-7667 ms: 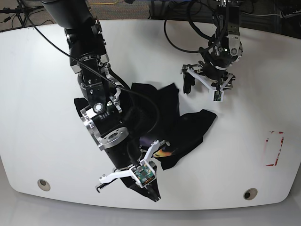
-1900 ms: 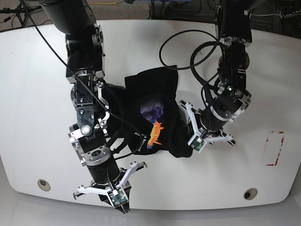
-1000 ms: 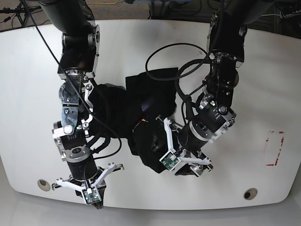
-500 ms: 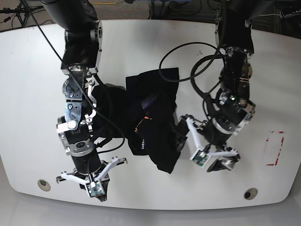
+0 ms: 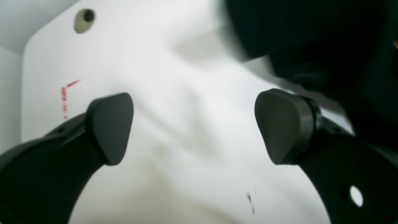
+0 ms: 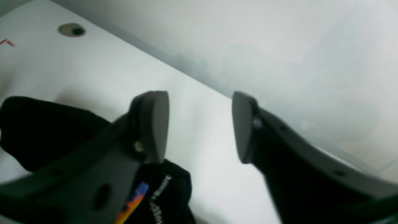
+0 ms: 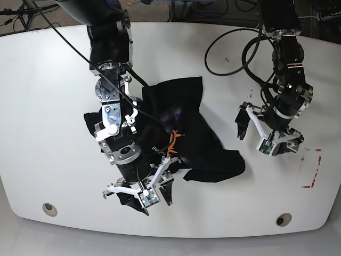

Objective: Fold the T-shirt properly
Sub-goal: 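Release with the left gripper and reposition the right gripper over the shirt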

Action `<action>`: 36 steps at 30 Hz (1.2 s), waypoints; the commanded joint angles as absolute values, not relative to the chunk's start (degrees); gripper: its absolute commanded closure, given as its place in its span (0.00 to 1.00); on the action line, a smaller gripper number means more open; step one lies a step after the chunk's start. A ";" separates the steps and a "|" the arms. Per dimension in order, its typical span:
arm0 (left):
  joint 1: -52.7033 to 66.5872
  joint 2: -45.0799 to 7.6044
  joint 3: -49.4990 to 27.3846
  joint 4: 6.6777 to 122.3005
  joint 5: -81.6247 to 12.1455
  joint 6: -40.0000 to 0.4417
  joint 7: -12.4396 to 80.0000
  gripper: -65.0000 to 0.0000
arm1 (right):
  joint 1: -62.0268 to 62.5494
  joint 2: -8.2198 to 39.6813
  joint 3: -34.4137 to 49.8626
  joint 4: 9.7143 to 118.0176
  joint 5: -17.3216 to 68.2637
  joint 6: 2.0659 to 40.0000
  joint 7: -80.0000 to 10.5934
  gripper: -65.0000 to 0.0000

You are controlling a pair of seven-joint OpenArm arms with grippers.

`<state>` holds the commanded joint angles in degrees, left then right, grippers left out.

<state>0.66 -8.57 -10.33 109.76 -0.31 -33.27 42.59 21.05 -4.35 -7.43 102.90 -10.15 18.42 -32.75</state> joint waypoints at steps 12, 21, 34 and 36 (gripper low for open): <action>5.14 -10.07 -16.57 109.49 -0.48 -33.45 41.89 0.04 | 17.36 -5.85 -7.52 102.73 -10.07 21.05 -32.75 0.43; 10.51 -10.59 -16.57 109.67 -0.57 -33.45 41.89 0.04 | 14.99 -5.85 -10.33 102.73 -10.07 22.37 -32.75 0.42; 17.19 -10.68 -25.27 109.67 -0.57 -33.45 41.80 0.04 | 17.98 -5.67 -22.46 92.44 -10.33 22.90 -31.08 0.42; 17.19 -10.86 -26.95 109.49 -0.48 -33.45 41.80 0.04 | 18.33 -5.67 -23.87 89.89 -10.24 22.90 -29.93 0.42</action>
